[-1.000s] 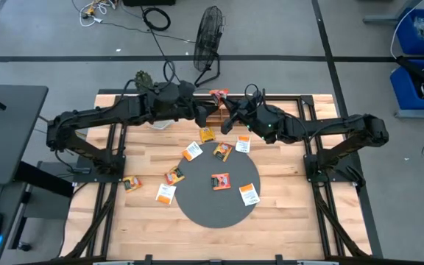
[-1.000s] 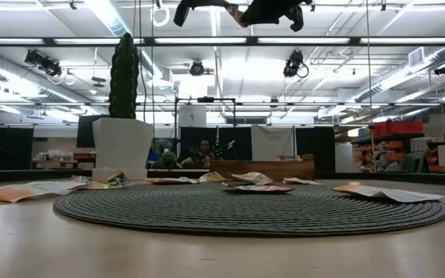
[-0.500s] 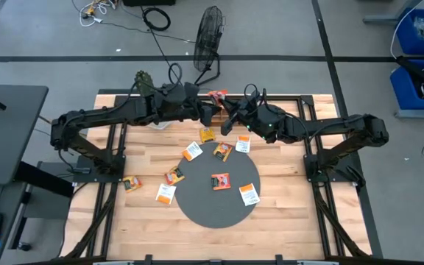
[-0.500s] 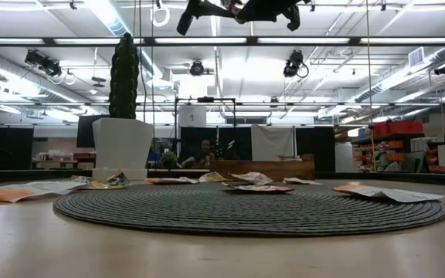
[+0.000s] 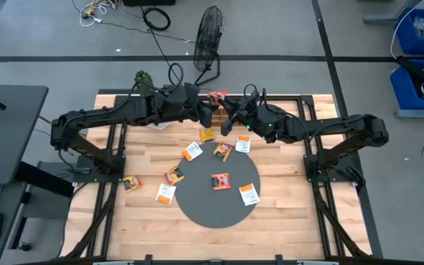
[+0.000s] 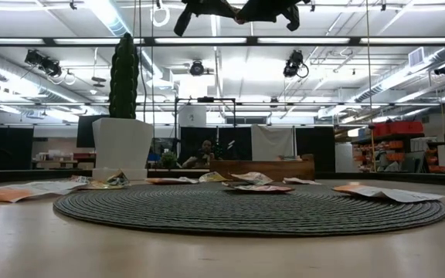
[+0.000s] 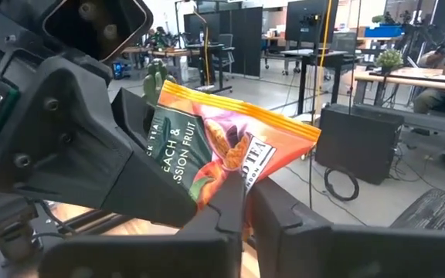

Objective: Pick & Place Tea
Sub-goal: Put the yellow tea bag into the right section of the wooden organizer

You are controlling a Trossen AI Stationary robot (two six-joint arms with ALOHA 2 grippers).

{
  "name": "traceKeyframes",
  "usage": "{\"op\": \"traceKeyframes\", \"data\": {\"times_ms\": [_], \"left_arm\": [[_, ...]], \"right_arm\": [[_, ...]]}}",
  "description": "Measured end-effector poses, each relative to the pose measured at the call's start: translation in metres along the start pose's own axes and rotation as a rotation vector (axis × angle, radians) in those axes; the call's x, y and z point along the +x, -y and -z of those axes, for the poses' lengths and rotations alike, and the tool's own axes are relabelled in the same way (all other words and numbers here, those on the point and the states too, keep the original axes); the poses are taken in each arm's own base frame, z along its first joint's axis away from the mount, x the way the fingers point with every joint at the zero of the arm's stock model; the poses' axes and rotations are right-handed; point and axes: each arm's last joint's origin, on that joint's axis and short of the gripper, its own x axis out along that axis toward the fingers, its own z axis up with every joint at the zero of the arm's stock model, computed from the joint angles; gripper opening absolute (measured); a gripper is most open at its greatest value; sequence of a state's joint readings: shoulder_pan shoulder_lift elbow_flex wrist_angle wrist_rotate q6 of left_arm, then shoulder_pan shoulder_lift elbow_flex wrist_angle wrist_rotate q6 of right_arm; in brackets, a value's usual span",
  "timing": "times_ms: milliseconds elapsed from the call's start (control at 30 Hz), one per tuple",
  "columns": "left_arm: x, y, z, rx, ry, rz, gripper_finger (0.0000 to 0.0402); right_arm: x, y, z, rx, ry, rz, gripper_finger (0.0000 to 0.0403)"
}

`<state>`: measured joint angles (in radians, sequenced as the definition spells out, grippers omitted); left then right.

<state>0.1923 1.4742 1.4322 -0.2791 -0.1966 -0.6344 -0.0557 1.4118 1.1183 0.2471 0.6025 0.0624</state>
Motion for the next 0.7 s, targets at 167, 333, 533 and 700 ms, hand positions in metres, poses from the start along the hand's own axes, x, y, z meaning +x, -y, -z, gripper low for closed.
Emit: {"op": "traceKeyframes", "data": {"times_ms": [167,333,533,700], "left_arm": [[-0.008,-0.002,0.002,0.084,-0.067,-0.007,0.0002],[-0.023,-0.009,0.006,0.202,-0.206,0.026,0.0002],[-0.034,-0.019,0.016,0.284,-0.438,0.106,0.0001],[-0.038,-0.025,0.028,0.336,-0.608,0.121,0.0001]], "right_arm": [[-0.010,0.003,-0.005,-0.044,-0.037,-0.091,0.0069],[-0.030,0.012,-0.015,-0.064,-0.100,-0.230,0.0136],[-0.044,0.026,-0.026,-0.028,-0.209,-0.492,0.0188],[-0.020,0.027,-0.038,-0.041,-0.413,-0.619,0.0195]]}}
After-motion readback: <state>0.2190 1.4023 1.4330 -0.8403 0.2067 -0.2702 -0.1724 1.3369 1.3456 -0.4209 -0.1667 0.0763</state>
